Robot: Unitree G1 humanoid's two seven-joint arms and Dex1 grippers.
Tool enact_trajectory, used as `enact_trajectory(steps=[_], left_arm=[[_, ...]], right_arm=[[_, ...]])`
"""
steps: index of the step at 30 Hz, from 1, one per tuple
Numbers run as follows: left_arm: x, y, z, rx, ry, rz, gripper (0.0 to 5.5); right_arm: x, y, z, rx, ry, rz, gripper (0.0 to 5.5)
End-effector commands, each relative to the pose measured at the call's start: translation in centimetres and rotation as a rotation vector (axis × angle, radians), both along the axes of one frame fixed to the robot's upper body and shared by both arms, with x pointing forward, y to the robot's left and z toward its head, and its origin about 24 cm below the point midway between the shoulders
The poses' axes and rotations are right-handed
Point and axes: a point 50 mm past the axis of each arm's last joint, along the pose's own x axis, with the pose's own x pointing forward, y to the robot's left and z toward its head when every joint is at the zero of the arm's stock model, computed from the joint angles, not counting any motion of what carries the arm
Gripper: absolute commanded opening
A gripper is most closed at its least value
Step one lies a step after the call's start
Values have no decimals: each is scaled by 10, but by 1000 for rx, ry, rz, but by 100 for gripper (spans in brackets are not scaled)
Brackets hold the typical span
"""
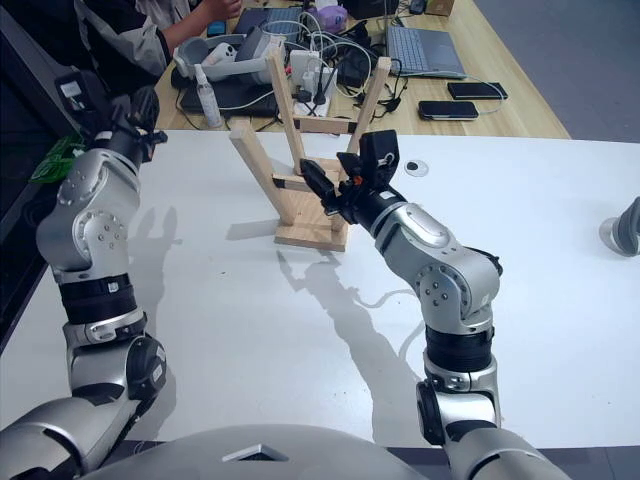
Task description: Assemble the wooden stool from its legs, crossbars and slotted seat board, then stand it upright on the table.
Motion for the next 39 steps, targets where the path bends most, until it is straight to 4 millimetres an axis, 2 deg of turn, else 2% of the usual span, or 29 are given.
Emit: enact_trajectory(steps=[1,5,7,14,20,21,23,27,29,30,32,34,36,37,39], left_arm=[[-4,1,-6,13,28,12,219],[-1,-3,-4,15,25,2,219],[-1,-5,-5,25,28,-9,219],[1,-7,8,29,-10,-16,219],[3,-8,26,-4,-67,-13,219],[5,-12,33,-11,-85,-26,219],[7,-16,43,-25,-114,-43,219],[8,-19,52,-1,-134,-43,219],[9,-24,60,21,-155,-63,219],[10,-26,62,27,-162,-68,219],[10,-26,64,28,-168,-68,219],[11,-23,66,28,-173,-64,219],[11,-21,68,31,-178,-61,219],[12,-21,69,31,-181,-61,219],[12,-21,70,31,-186,-62,219]], right_arm=[[11,-24,-6,-70,6,-144,368],[19,-38,-18,-145,37,-252,368],[22,-37,-19,-124,34,-273,368],[36,5,-2,1,-48,-183,368],[48,11,20,17,-153,-181,368],[49,9,13,-6,-133,-188,368],[51,2,-19,-162,-67,-213,368],[43,-27,-85,-695,16,-160,368],[41,-36,-93,-772,22,-150,368],[44,-34,-87,-735,0,-154,368],[51,-22,-63,-489,-40,-188,368],[62,-15,-20,-151,-101,-236,368],[68,-17,22,81,-184,-249,368],[70,-20,44,152,-240,-246,368],[71,-24,70,203,-312,-237,368]])
